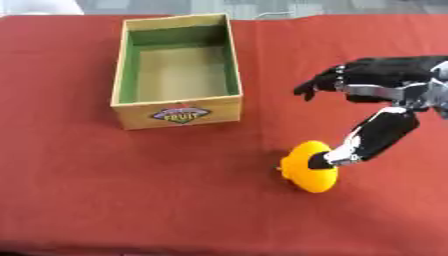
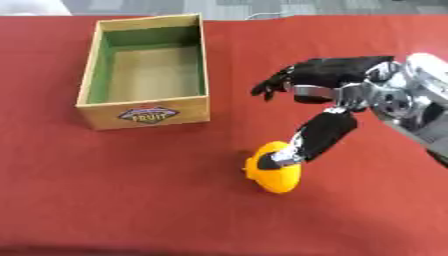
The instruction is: Pick up objects on the table and place them in the box.
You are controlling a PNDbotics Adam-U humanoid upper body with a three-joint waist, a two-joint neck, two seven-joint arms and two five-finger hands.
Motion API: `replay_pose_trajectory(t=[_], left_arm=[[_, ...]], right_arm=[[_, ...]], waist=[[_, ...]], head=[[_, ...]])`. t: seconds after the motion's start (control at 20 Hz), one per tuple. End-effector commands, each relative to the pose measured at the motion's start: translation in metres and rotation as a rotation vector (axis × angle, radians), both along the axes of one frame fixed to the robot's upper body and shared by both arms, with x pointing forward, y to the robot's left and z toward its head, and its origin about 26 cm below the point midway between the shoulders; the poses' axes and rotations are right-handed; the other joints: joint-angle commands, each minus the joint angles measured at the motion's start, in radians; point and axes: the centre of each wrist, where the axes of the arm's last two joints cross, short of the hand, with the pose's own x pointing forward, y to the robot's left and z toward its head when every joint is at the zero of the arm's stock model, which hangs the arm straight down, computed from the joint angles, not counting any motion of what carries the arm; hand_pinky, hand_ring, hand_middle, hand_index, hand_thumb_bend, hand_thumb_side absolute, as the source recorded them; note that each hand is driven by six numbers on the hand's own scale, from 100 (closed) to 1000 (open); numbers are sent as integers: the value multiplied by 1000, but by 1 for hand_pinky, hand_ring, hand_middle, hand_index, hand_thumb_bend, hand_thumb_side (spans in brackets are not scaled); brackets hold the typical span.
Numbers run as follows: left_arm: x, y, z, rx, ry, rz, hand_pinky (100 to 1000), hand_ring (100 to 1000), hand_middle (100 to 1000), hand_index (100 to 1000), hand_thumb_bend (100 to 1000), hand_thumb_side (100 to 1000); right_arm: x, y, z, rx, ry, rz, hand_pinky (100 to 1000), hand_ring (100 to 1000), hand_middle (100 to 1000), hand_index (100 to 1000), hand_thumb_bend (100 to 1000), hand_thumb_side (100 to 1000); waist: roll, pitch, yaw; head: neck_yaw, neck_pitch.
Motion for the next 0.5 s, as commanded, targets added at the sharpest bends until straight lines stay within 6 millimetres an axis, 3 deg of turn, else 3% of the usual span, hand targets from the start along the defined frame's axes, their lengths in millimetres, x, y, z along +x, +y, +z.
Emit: replay_pose_trajectory(t=[0.05,0.25,0.5], left_arm=[[-5,4,10,27,-36,16,578,602,662,814,139,901],[-4,3,11,26,-41,14,578,602,661,812,139,901],[-4,2,11,25,-42,11,577,602,661,809,138,902]], right_arm=[[-4,-6,11,-42,-14,-6,917,948,849,1000,618,701],[-5,-14,-12,-89,92,-49,914,943,869,1000,619,678],[-6,-16,-22,-115,105,-69,897,931,860,1000,618,677]], waist=[[0,-16,-1],[3,-12,0],[6,-8,4]], head=[[2,-5],[1,-11],[0,-9]])
